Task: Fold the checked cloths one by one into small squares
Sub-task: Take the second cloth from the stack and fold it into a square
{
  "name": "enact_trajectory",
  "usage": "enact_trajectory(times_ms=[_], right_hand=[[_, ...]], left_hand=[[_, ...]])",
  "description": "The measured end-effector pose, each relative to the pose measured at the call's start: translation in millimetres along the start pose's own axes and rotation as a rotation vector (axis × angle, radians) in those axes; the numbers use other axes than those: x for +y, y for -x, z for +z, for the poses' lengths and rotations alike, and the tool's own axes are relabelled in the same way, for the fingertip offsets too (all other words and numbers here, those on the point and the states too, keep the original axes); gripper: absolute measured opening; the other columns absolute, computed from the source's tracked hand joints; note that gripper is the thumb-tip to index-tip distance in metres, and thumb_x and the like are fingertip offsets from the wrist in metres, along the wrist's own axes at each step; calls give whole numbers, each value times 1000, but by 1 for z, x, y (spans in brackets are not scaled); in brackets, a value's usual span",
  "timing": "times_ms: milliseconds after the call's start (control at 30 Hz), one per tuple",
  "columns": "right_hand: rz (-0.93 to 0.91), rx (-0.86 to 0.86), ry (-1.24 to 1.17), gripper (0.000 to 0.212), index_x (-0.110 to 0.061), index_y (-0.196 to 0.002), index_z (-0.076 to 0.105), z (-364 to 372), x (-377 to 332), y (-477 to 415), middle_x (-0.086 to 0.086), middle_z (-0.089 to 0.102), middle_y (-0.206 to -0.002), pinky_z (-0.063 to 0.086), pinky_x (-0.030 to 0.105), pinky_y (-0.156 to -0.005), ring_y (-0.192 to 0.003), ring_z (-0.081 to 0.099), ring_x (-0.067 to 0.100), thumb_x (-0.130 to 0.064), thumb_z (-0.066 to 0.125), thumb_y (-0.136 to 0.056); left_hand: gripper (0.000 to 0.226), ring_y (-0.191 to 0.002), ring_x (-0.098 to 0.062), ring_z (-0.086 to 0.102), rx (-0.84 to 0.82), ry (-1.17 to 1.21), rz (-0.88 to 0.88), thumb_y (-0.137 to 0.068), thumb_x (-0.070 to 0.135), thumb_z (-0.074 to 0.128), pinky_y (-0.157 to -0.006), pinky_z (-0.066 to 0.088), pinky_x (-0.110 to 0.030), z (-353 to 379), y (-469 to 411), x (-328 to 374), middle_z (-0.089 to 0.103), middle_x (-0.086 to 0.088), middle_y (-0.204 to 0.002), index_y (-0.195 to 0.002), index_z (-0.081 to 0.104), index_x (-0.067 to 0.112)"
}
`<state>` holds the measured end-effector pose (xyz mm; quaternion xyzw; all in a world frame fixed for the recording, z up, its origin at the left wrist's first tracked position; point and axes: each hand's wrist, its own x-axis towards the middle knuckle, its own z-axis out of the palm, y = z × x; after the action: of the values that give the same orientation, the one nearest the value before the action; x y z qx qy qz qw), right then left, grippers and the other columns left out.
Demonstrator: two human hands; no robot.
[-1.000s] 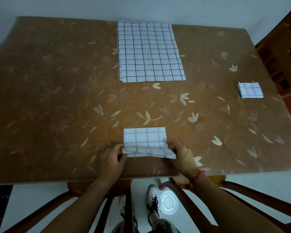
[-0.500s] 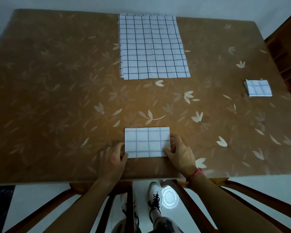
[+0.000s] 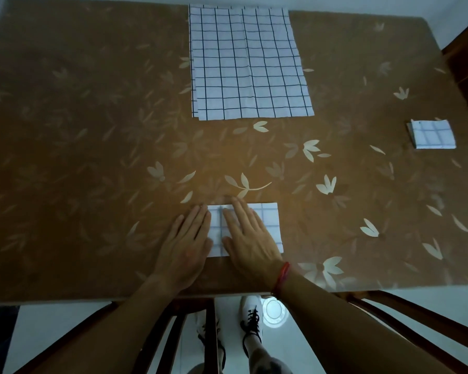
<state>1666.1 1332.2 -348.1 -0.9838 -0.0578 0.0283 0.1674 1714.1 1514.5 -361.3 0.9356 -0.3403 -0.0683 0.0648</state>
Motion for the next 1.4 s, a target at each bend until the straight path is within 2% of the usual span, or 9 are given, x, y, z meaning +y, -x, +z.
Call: enact_trajectory(times_ms=[100,267,467,733,967,1067,1133,1233,1400], right_hand=[[-72,-5,35,56,-1,-150,26,14,-2,-9,22,21,-158,22,46,-119,-147,19,34,-30,35,-102],[-100,-88,110,63,0,-151,24,26,2,-11,20,18,-159,20,45,-120,-149,13,30,-43,23,-104],[-36,-144,158,73,-3,-152,22,22,13,-9,17,16,-160,15,45,-121,-150,12,27,-54,24,-100],[59,-238,304,80,-4,-154,10,-17,86,32,13,6,-161,11,44,-121,-150,4,24,-63,13,-99],[87,-284,243,82,-5,-155,10,-23,83,30,12,6,-162,14,47,-122,-150,5,26,-65,11,-98],[102,-262,148,85,-8,-155,14,-32,79,24,10,9,-163,12,45,-122,-150,8,26,-67,23,-94],[114,-244,88,90,-13,-153,21,-42,75,14,8,21,-159,22,43,-119,-145,22,27,-66,42,-84],[97,-220,77,94,-25,-147,29,-53,72,-6,1,37,-144,39,38,-104,-123,39,22,-60,66,-68],[127,-285,126,89,-24,-137,40,-56,71,-31,2,45,-136,42,36,-99,-116,44,23,-54,78,-63]], left_hand=[[58,-146,-23,19,-27,-21,8,-102,35,12,-115,24,-46,5,0,-4,24,-13,-157,-149,27,4],[61,-147,-23,15,-50,-22,9,-104,42,7,-115,24,-45,8,1,-5,19,-13,-158,-150,22,5],[62,-148,-23,10,-76,-53,21,-103,43,9,-115,25,-45,6,1,-6,14,-14,-159,-150,20,4],[62,-148,-22,11,-82,-28,-2,-102,42,11,-116,24,-44,2,0,-3,15,-12,-159,-150,23,4],[61,-147,-23,15,-95,-50,-9,-101,41,19,-115,21,-42,0,0,-3,19,-12,-158,-149,26,4],[62,-147,-22,17,-101,-58,-27,-100,41,21,-115,18,-40,0,-1,-1,20,-11,-158,-149,27,5],[62,-146,-22,19,-103,-50,-38,-98,41,24,-115,18,-38,-2,-1,0,23,-11,-157,-148,29,5],[64,-146,-22,19,-114,-46,-38,-96,42,27,-115,16,-37,-4,-2,1,23,-10,-157,-148,30,6],[64,-145,-21,20,-102,-38,-50,-95,43,27,-115,14,-35,-7,-2,3,24,-9,-157,-148,31,6]])
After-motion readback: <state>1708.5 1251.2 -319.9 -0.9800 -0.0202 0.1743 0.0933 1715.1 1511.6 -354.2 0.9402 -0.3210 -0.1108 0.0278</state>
